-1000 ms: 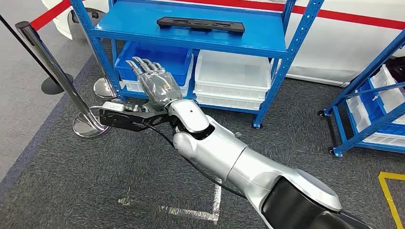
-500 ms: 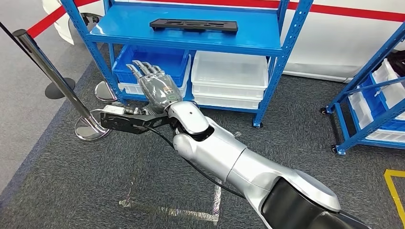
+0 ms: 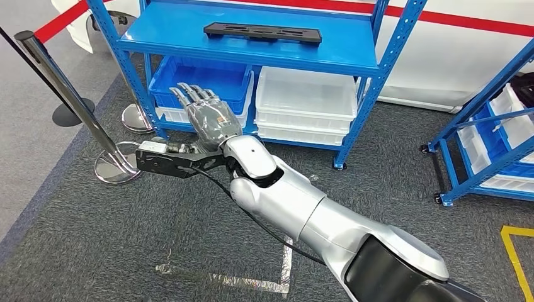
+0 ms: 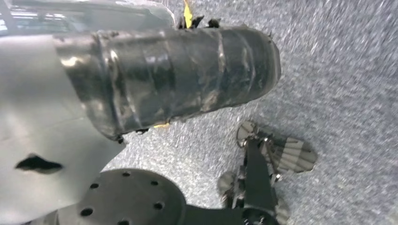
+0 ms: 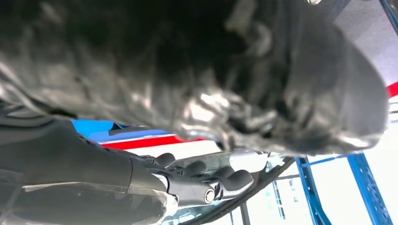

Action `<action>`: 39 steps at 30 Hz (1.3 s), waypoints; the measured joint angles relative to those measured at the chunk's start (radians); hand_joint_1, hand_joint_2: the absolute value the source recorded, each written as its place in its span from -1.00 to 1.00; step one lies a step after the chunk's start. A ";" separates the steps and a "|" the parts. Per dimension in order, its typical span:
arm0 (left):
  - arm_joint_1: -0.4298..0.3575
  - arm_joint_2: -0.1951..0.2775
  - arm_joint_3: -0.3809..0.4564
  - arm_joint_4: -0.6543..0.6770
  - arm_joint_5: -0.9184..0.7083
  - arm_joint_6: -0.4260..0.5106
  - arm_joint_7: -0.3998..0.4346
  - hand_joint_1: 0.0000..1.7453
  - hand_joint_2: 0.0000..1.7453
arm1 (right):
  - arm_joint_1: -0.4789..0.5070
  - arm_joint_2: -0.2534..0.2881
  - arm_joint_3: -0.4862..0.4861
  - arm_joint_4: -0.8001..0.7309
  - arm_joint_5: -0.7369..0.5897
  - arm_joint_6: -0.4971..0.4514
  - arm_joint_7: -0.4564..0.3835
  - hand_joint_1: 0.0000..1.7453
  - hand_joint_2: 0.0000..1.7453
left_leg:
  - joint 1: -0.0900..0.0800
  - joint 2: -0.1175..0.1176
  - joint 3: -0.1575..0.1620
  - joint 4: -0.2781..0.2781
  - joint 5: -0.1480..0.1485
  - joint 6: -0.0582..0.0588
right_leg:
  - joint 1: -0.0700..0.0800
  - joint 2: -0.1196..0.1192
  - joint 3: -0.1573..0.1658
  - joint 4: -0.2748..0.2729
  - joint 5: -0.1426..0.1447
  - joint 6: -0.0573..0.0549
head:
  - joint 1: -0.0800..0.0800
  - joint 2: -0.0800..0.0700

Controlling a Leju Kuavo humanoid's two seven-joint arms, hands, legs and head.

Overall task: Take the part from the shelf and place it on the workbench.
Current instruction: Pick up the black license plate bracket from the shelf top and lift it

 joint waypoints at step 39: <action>0.001 0.006 -0.011 0.000 0.001 0.011 0.004 -1.00 -1.00 | 0.011 -0.019 -0.001 0.013 0.021 0.010 0.001 -1.00 -1.00 | -0.011 -0.005 0.033 -0.009 -0.025 -0.014 | 0.012 0.002 0.089 -0.236 0.140 -0.026 | -0.006 0.000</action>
